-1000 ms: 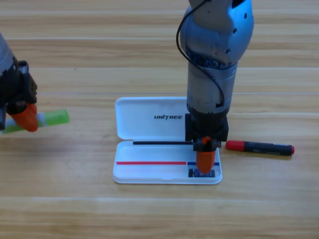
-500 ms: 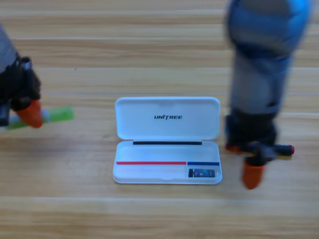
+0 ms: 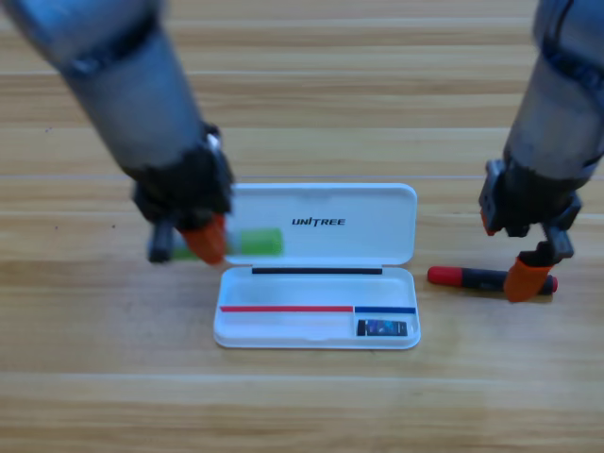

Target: Clean up eraser and pencils

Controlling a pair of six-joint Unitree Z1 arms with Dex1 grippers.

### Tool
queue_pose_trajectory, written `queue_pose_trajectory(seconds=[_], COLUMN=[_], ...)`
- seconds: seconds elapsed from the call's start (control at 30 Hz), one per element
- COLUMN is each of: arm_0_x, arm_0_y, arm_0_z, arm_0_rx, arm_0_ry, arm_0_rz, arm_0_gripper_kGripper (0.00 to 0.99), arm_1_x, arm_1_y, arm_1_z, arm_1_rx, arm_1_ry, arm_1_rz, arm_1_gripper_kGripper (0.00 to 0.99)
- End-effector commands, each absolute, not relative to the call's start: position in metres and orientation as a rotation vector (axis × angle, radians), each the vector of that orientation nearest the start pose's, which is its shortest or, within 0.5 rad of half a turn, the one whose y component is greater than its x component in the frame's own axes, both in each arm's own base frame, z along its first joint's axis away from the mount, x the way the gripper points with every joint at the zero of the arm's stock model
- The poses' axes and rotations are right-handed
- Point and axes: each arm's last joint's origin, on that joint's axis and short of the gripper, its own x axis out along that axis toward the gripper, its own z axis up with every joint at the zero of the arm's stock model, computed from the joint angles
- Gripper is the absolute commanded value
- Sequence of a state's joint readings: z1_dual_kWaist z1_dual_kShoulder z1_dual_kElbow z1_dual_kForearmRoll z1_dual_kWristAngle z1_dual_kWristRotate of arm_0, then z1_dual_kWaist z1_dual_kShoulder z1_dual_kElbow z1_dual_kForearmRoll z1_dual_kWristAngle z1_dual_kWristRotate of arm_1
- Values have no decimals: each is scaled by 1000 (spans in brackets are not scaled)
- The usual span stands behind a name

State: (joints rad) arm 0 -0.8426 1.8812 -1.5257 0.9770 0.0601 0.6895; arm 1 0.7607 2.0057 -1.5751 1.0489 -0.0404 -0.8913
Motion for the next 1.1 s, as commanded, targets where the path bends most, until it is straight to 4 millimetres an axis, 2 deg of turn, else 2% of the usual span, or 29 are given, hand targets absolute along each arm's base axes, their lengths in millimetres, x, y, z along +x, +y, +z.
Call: queue_pose_trajectory(seconds=[0.03,0.27,0.43,0.53,0.8,1.1], arm_0_x=[234,237,239,240,240,239], arm_0_y=[-311,-326,-328,-330,-332,-335], arm_0_z=[256,243,236,235,230,228], arm_0_rx=[1213,1215,1215,1214,1212,1203], arm_0_ry=[1037,1044,1055,1055,1062,1063], arm_0_rz=[-1167,-1168,-1169,-1168,-1172,-1178], arm_0_gripper_kGripper=[0,0,0,0,0,0], arm_1_x=[324,342,349,350,346,339], arm_1_y=[249,259,264,264,261,256], arm_1_z=[186,158,147,142,141,159], arm_1_rx=[-1273,-1287,-1291,-1299,-1312,-1310], arm_1_ry=[1227,1220,1229,1237,1275,1285], arm_1_rz=[1206,1224,1226,1234,1267,1270], arm_1_gripper_kGripper=[847,847,808,669,0,0])
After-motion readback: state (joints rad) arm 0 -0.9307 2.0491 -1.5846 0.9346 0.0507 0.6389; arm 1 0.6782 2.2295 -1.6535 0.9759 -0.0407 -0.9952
